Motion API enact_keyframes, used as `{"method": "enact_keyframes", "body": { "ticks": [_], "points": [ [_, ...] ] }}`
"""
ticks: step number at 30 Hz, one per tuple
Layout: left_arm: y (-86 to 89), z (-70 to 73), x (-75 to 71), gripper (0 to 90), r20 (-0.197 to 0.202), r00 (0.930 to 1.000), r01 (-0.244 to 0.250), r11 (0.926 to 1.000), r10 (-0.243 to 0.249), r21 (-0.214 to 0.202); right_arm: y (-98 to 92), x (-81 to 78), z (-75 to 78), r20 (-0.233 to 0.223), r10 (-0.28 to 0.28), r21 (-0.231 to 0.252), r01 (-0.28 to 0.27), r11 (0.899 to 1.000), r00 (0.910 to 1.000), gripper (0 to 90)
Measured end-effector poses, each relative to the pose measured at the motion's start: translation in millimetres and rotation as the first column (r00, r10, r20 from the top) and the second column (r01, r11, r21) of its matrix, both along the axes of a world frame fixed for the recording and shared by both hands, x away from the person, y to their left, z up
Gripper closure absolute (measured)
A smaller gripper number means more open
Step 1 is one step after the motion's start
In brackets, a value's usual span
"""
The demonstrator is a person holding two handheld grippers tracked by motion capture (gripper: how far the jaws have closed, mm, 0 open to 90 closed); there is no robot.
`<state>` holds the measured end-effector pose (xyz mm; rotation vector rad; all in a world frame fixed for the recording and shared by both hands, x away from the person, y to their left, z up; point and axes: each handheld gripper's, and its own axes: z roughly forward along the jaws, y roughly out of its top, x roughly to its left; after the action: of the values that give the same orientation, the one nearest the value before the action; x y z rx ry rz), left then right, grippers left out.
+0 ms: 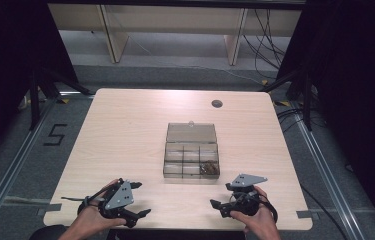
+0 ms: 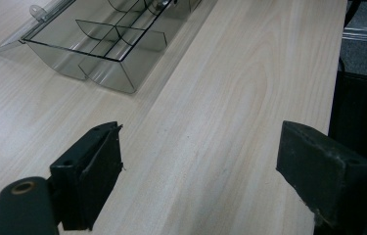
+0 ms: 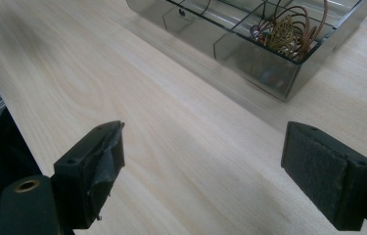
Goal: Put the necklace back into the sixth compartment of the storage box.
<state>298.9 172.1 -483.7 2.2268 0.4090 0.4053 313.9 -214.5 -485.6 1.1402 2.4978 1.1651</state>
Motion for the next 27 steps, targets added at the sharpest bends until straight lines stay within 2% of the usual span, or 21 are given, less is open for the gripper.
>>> {"method": "enact_keyframes", "body": {
  "ticks": [3,8,9,12,16,18,20,21,22,23,26,27],
  "points": [
    [0.0,0.1,0.0,16.4,0.001,1.0000,0.000,1.0000,0.000,0.000,0.8,-3.0,-0.2,-0.012,-0.001,0.008,0.002,1.000,0.9999,16.6],
    [-0.1,0.3,-0.2,16.4,0.001,1.0000,0.000,1.0000,0.000,-0.001,0.4,-4.7,-1.6,-0.007,0.004,0.019,-0.004,1.000,1.0000,16.6],
    [-0.1,0.3,-0.2,16.4,0.001,1.0000,0.001,1.0000,-0.001,0.000,1.3,-7.7,-0.9,-0.030,-0.016,0.026,0.017,1.000,0.9994,16.6],
    [-0.3,0.1,-0.1,16.4,0.001,1.0000,0.001,1.0000,-0.001,0.001,-1.8,-7.0,-2.0,0.004,0.000,0.007,0.000,1.000,1.0000,16.6],
    [-0.3,0.1,-0.2,16.4,0.001,1.0000,0.001,1.0000,-0.001,0.001,-2.1,-8.2,-2.8,0.005,-0.003,0.013,0.003,1.000,1.0000,16.7],
    [-0.2,0.3,-0.3,16.4,0.001,1.0000,0.000,1.0000,0.000,0.000,-2.6,-6.6,-3.9,-0.007,0.036,0.029,-0.035,0.999,0.9993,16.7],
    [-0.1,0.5,-0.4,16.4,0.002,1.0000,0.000,1.0000,0.000,-0.002,-2.4,-9.2,-3.4,-0.015,0.010,0.030,-0.010,1.000,0.9998,16.7],
    [-0.5,0.4,-0.8,16.4,-0.001,1.0000,0.000,0.9999,0.000,-0.011,-2.7,-10.3,-2.7,-0.004,-0.002,0.016,0.002,1.000,1.0000,16.8],
    [-1.1,-0.1,-1.1,16.4,-0.003,1.0000,-0.005,0.9997,0.005,-0.023,-1.3,-13.4,-2.0,-0.038,-0.021,0.025,0.022,0.999,0.9991,16.8],
    [-1.4,-0.4,-1.4,16.4,-0.006,0.9999,-0.009,0.9995,0.008,-0.031,-2.9,-11.3,-2.9,-0.003,-0.004,0.015,0.004,1.000,1.0000,16.8],
    [-0.2,0.5,-0.2,16.4,0.003,1.0000,0.000,1.0000,0.000,-0.001,-2.8,-12.7,-3.9,-0.002,-0.004,0.012,0.004,1.000,1.0000,17.0],
    [-1.5,-0.6,-1.1,16.4,-0.005,1.0000,-0.008,0.9997,0.008,-0.025,-2.8,-12.7,-3.9,-0.002,-0.004,0.012,0.004,1.000,1.0000,17.0]
  ]
}}
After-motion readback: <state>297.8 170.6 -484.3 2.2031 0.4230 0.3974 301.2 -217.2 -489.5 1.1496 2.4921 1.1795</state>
